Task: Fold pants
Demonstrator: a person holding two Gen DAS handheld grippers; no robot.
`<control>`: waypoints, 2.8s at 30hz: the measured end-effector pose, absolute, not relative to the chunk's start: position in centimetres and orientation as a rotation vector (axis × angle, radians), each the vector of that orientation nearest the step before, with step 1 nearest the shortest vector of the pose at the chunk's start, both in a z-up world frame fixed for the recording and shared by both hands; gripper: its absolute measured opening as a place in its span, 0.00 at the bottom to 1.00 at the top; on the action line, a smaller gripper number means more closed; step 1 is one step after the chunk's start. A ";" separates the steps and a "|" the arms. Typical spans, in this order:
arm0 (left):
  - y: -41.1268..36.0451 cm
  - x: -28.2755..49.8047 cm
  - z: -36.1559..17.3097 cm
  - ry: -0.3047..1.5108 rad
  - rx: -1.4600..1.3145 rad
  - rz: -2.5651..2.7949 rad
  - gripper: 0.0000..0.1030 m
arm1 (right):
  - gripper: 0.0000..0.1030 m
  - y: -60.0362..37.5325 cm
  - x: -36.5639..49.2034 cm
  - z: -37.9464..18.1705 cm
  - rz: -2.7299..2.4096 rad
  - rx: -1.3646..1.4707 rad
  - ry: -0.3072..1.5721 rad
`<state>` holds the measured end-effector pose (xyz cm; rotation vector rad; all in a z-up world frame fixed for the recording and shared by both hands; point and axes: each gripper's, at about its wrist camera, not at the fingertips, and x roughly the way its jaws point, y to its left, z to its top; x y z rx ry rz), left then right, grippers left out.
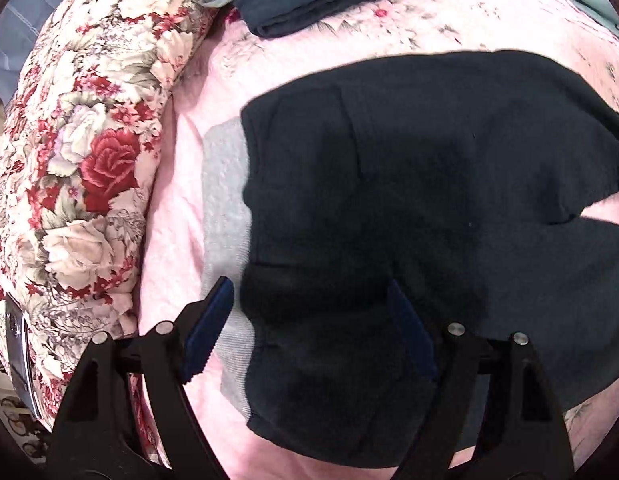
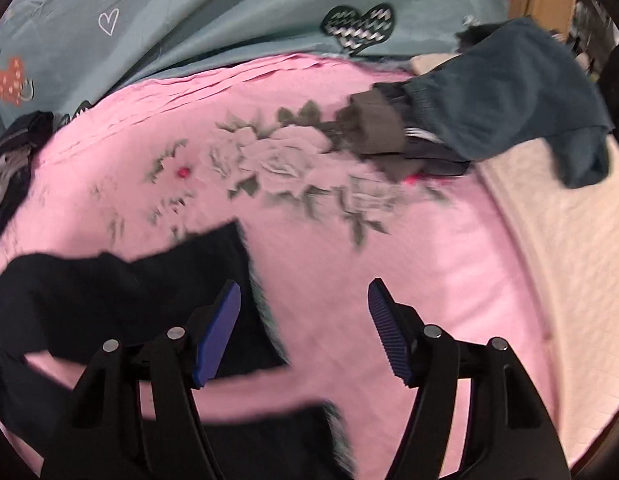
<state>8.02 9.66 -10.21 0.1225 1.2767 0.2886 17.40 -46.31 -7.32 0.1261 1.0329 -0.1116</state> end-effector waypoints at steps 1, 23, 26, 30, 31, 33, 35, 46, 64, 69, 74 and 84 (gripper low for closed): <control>9.7 8.1 -10.1 1.274 0.120 0.290 0.78 | 0.65 -45.7 19.0 -7.8 -0.095 0.140 1.049; 13.1 10.7 -8.2 1.209 0.108 0.351 0.78 | 0.58 -33.9 22.3 -4.2 -0.008 -0.087 0.910; 14.2 11.5 -8.1 1.205 0.093 0.367 0.78 | 0.58 -27.8 23.2 -5.6 0.249 -0.123 0.983; 15.9 13.6 -7.6 1.172 0.065 0.377 0.78 | 0.58 -20.0 24.1 -8.1 0.412 -0.238 1.012; 16.3 14.2 -7.6 1.170 0.050 0.373 0.78 | 0.58 -18.3 24.5 -8.8 0.449 -0.268 1.028; 17.0 15.8 -7.8 1.167 0.033 0.360 0.78 | 0.58 -15.9 24.9 -9.5 0.456 -0.344 1.039; 17.4 17.2 -8.3 1.175 0.044 0.343 0.78 | 0.58 -14.4 25.2 -10.2 0.462 -0.420 1.029; 14.6 21.5 -11.1 1.194 0.151 0.201 0.37 | 0.00 -13.3 24.8 -9.1 0.549 -0.380 1.027; 14.2 23.4 -9.1 1.141 0.127 0.344 0.51 | 0.14 -15.6 24.1 -10.3 0.567 -0.355 1.105; 15.5 20.9 -8.5 1.137 0.124 0.319 0.53 | 0.00 -16.6 25.0 -7.7 0.521 -0.264 1.028; 14.1 20.2 -10.9 1.167 0.176 0.341 0.55 | 0.13 -16.4 25.4 -9.8 0.414 -0.299 1.026; 13.1 16.5 -8.1 1.145 0.173 0.320 0.65 | 0.45 -23.0 16.6 -5.4 0.520 -0.014 1.102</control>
